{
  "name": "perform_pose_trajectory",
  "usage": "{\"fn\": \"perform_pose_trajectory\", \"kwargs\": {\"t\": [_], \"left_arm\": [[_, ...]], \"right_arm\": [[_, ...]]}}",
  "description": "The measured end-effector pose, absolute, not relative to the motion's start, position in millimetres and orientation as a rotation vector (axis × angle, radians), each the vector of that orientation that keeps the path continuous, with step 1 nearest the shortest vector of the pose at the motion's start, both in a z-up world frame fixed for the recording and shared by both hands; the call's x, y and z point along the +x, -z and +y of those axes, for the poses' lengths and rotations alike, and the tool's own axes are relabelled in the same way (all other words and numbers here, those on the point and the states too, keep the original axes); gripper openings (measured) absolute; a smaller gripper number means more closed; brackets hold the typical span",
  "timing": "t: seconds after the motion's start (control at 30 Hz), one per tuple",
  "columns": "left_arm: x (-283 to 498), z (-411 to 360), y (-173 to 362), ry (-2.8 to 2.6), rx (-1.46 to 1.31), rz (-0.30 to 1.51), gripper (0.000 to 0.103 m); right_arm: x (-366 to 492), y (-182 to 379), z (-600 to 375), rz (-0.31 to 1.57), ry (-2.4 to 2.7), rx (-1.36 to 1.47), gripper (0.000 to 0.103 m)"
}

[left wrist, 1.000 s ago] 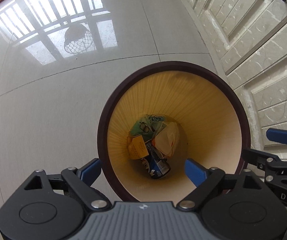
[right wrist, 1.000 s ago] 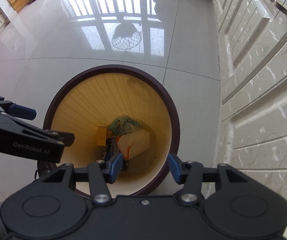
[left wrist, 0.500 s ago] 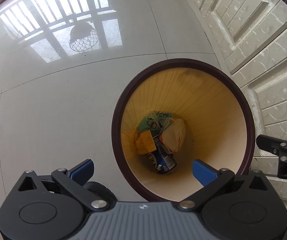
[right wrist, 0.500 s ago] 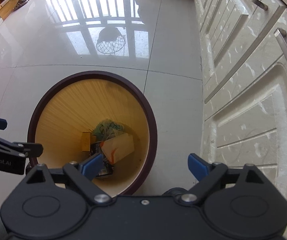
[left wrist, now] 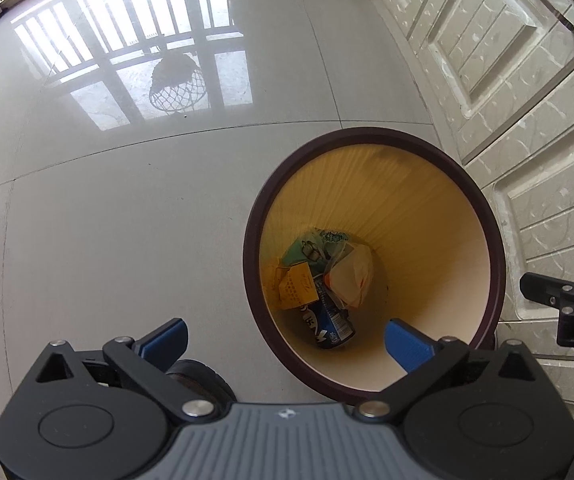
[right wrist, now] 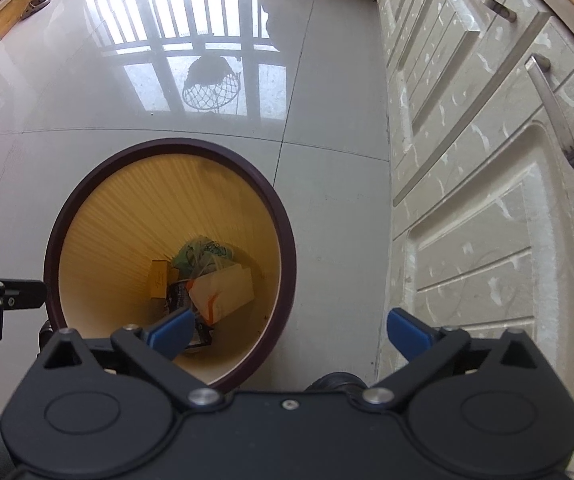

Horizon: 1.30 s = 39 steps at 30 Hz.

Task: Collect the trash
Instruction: 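Move both tools back toward the remaining trash on the bench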

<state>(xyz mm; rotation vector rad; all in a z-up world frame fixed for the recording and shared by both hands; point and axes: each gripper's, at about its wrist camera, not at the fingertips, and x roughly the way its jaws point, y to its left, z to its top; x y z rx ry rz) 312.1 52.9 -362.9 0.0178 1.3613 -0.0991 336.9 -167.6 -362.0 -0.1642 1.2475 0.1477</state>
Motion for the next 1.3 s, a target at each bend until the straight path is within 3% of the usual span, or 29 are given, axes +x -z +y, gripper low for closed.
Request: {"fn": "perform_pose_trajectory", "kwargs": {"t": [0.6,1.3], "left_arm": [[267,46,294,0.112,0.035,1.206,0.103],[219,43,145,0.092,-0.066,0.818,0.103]], "right_arm": [[292,283,-170,1.053,-0.135,-0.205,0.103],[239,136,-217,0.647,-0.049,-0.108,0.103]]}}
